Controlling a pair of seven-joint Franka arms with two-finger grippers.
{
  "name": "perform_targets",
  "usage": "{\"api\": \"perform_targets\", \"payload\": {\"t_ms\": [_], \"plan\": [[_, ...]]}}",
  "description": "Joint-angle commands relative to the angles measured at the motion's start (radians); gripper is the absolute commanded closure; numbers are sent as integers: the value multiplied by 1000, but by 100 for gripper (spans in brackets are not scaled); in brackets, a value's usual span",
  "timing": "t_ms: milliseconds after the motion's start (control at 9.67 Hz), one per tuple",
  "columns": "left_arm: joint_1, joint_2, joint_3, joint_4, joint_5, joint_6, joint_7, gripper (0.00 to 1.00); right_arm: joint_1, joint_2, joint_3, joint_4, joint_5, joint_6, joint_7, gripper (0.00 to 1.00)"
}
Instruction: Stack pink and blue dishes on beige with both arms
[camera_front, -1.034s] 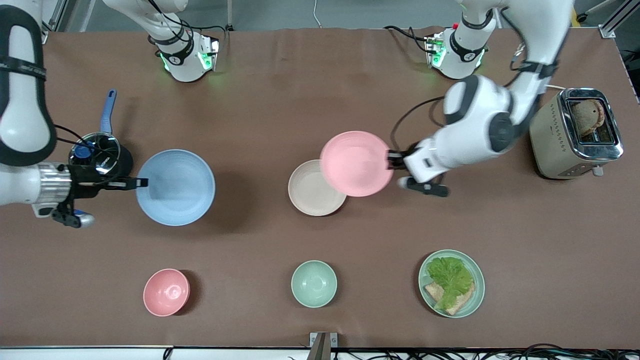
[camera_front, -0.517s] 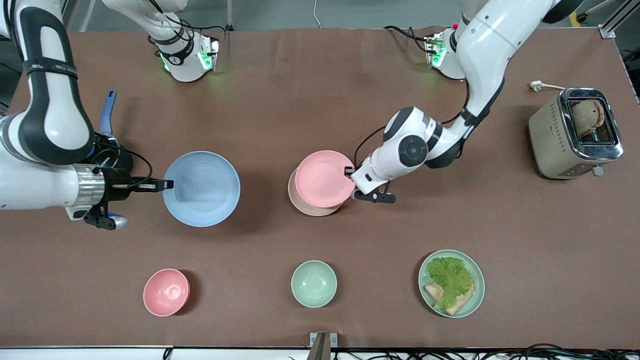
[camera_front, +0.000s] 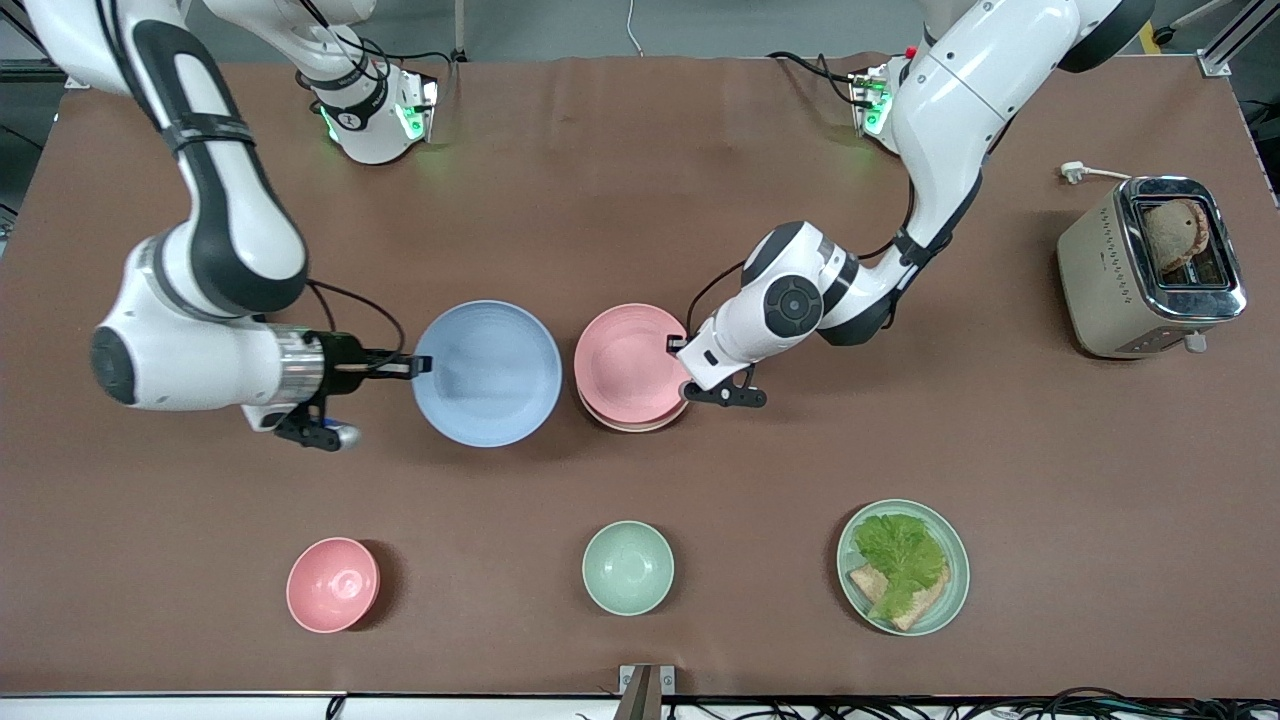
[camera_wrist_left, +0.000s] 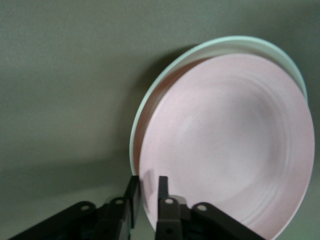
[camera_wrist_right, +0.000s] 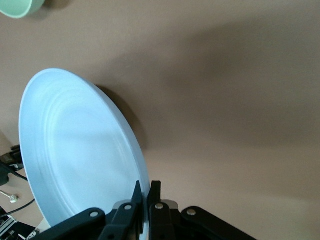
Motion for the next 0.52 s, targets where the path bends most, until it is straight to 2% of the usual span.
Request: {"api": "perform_targets", "payload": {"t_ms": [0, 207, 310, 414], "plan": [[15, 38, 4, 39, 62, -3, -19, 0, -13, -21, 62, -81, -12, 83, 18, 98], [85, -53, -15, 38, 54, -61, -6, 0, -11, -19, 96, -101, -11, 117, 24, 97], [139, -134, -49, 40, 50, -126, -6, 0, -7, -16, 126, -127, -11, 155, 57, 96], [180, -232, -57, 39, 56, -198, -6, 0, -2, -13, 180, -171, -9, 250, 108, 96]]}}
